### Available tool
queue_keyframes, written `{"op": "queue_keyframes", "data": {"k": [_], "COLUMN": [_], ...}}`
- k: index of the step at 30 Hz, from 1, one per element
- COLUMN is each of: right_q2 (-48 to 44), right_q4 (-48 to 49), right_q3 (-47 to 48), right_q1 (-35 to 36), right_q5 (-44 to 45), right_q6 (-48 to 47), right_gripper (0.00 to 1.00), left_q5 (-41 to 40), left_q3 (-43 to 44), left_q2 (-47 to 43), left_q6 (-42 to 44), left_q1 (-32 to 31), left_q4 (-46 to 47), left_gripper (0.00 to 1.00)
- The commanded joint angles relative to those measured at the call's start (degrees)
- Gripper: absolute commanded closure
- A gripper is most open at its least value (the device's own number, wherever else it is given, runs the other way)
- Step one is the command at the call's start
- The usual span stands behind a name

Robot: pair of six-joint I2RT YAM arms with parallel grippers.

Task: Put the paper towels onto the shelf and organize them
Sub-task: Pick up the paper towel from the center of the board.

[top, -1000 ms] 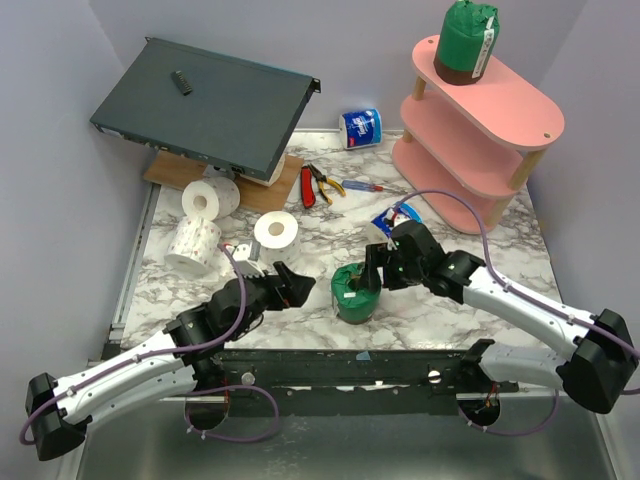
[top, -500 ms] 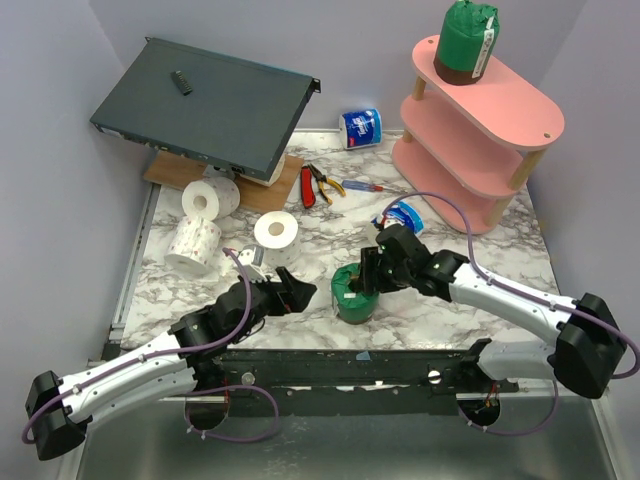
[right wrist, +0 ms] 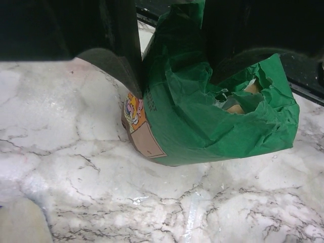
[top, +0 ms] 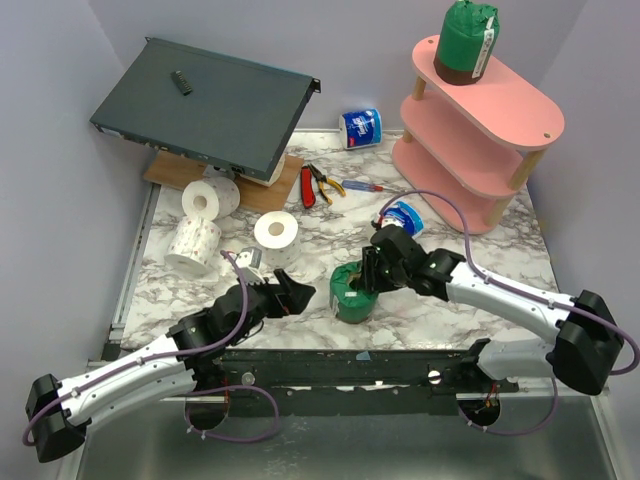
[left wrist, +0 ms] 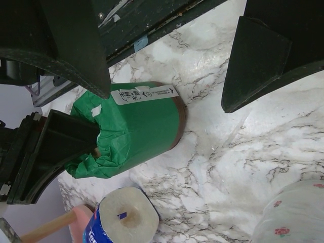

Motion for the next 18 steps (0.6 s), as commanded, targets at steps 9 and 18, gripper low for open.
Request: {"op": "queue_keyframes", "data": {"k": [9, 18], "right_q2": [-6.4, -4.2], "right_q4": [-14.9, -24.5], "right_q3": [19.2, 44.5], "right_q1": [0.4, -4.2], "right_q5": [13.5, 29.0], "right_q6": [-3.1, -10.6], "right_gripper": [0.58, 0.58], "left_q5": [0.6, 1.5], "left_q3": [-1.0, 0.3], "left_q2": [-2.7, -1.9], "left_q6": [-0.9, 0.0], "left_q1": [0.3, 0.3], "left_q4": [-1.9, -1.9], "left_gripper": [0.06, 0.06]}}
